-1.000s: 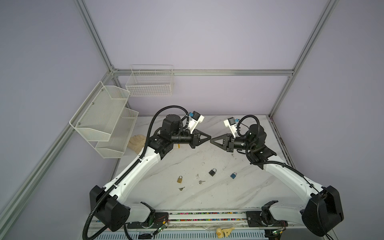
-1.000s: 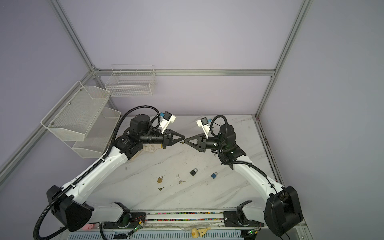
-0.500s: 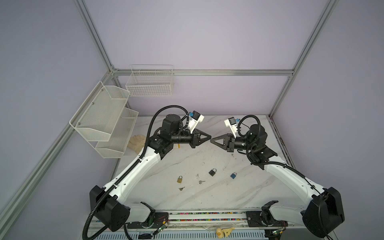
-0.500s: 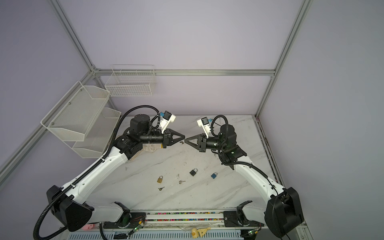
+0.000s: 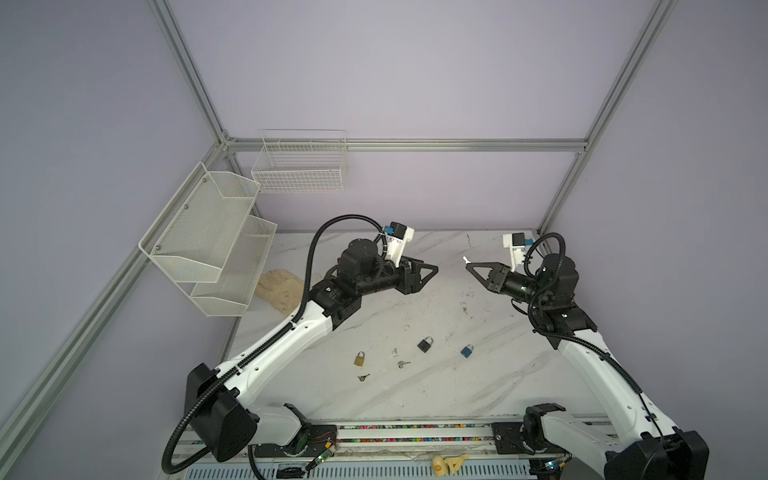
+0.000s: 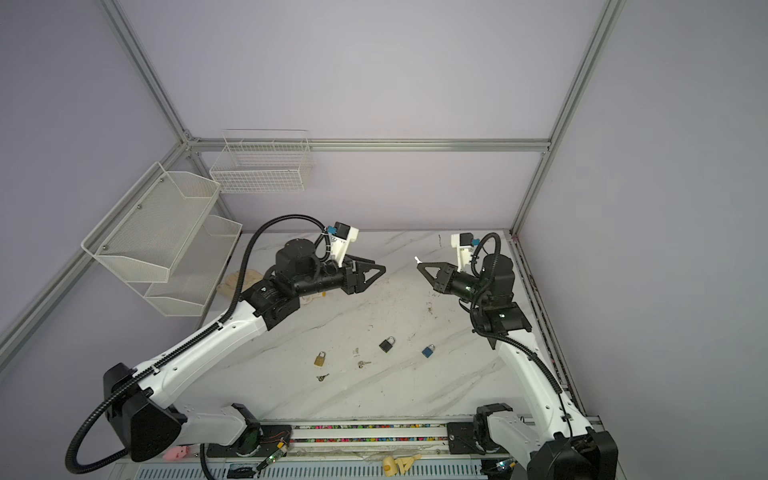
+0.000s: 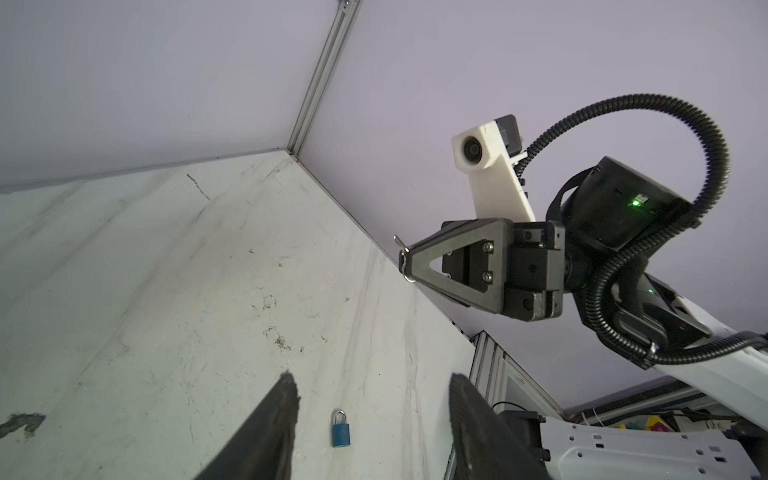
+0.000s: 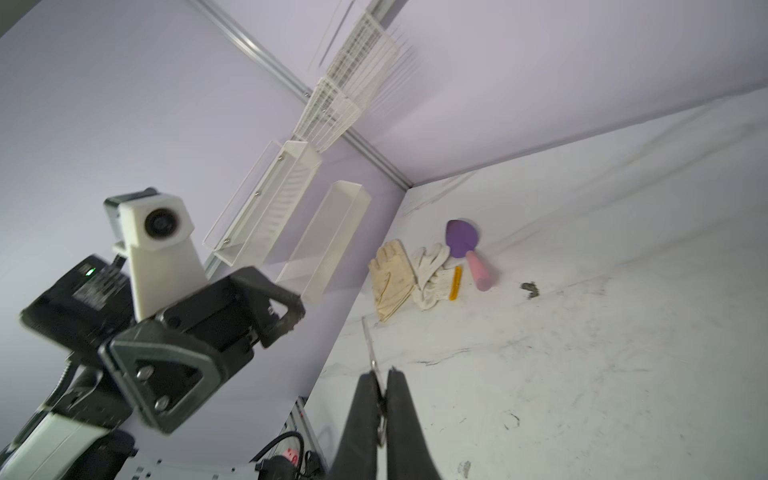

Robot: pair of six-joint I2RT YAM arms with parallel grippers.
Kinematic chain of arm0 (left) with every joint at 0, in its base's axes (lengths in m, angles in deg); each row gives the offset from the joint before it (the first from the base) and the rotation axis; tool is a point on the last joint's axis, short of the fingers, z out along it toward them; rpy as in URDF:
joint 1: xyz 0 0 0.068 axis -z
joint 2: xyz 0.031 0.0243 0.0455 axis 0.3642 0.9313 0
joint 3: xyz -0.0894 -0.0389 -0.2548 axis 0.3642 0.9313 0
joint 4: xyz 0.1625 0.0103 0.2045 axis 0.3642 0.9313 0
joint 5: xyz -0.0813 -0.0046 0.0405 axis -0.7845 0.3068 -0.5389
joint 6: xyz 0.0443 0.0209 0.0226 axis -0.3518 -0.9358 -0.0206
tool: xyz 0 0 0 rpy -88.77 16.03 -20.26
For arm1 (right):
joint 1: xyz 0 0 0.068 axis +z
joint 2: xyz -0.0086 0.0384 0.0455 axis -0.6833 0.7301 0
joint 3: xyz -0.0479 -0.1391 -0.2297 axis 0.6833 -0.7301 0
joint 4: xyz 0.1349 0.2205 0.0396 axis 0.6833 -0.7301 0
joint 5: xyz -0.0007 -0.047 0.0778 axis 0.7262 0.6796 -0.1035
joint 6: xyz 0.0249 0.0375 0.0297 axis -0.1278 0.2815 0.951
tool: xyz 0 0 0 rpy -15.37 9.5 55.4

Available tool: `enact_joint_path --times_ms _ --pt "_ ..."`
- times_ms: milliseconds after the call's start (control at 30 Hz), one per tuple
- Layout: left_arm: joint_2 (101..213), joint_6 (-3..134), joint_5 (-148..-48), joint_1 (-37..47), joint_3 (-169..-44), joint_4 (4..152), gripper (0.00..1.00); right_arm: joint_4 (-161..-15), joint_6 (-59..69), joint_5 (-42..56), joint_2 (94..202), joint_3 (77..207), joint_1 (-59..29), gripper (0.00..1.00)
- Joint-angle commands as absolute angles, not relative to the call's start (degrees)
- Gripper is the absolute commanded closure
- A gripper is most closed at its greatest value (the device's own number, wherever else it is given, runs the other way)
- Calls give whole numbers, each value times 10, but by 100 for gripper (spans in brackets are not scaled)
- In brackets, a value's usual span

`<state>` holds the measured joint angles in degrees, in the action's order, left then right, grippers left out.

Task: Unlock with the key
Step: 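Lower the left gripper onto the blue padlock and grasp it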

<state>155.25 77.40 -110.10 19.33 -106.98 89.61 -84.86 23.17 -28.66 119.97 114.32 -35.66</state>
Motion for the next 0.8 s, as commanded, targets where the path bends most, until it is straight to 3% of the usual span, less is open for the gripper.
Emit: enact_joint_path --times_ms 0,300,767 --pt "1624 782 -988 253 -1087 942 41 -931 217 -214 1186 1123 -389 100" --pt "1815 742 -878 378 -1225 1057 39 -949 206 -142 1191 1073 -444 100" --pt "2001 679 -763 442 -1409 1175 39 -919 211 -106 1207 1049 -460 100"
